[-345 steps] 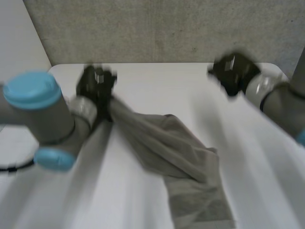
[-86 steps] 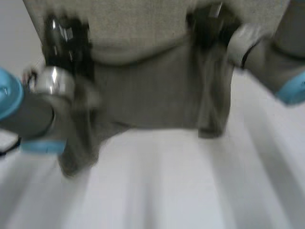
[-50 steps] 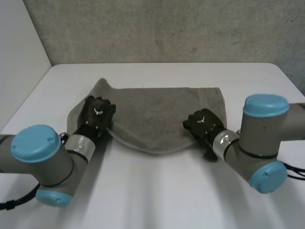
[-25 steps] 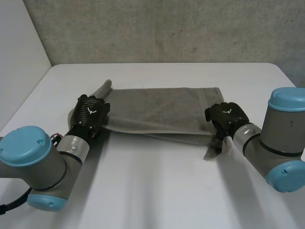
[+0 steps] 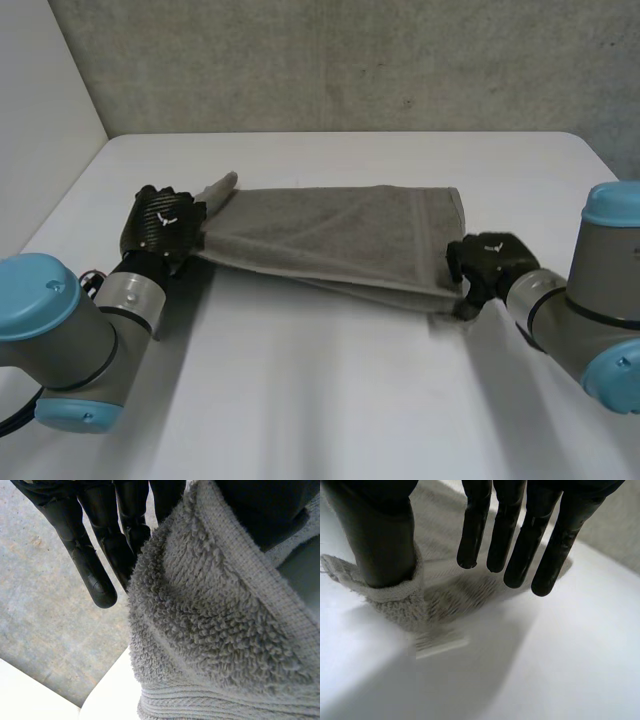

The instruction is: Fold the laundry

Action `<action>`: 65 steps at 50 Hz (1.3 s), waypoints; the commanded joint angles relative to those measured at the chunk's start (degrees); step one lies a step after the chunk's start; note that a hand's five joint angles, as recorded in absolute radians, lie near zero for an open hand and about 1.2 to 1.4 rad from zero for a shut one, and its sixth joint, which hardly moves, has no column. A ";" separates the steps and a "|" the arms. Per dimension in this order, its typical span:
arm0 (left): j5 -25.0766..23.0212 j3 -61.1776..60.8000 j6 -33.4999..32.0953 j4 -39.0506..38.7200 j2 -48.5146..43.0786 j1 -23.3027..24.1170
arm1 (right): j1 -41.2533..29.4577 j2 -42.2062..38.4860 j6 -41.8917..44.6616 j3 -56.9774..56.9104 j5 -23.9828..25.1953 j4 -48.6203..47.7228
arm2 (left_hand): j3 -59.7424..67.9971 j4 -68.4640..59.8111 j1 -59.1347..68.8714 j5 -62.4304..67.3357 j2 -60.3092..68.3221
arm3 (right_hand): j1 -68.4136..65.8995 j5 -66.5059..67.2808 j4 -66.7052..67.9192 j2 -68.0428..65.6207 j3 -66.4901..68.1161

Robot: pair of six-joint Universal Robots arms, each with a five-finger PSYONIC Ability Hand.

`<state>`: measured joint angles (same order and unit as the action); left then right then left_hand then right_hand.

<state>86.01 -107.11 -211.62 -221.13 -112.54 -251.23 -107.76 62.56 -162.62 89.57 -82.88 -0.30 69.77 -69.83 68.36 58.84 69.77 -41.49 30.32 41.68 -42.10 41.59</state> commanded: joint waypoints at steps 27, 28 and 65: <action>-0.05 -2.49 -0.29 0.61 1.27 -0.49 | 2.03 16.46 5.80 9.91 2.37 -11.56 | -49.57 49.63 -48.16 -48.64 -49.57 | -38.51 39.68 38.32 -37.90 38.41; -0.05 -2.49 -0.37 0.61 1.01 -0.49 | 2.03 16.46 5.82 9.92 2.37 -11.57 | -53.12 53.19 -51.71 -52.20 -53.13 | -38.51 39.68 38.32 -37.90 38.41; -0.14 -2.23 -4.33 2.37 1.97 -9.01 | 8.89 9.78 17.51 10.45 2.37 -13.77 | -49.31 49.37 -47.90 -48.39 -49.31 | -38.51 39.68 38.32 -37.90 38.41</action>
<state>85.90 -108.89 -216.05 -219.26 -112.16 -259.12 -98.86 72.47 -145.10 100.07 -80.64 -14.08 14.93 -14.86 14.94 5.11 14.98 -76.45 66.68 76.67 -77.20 76.92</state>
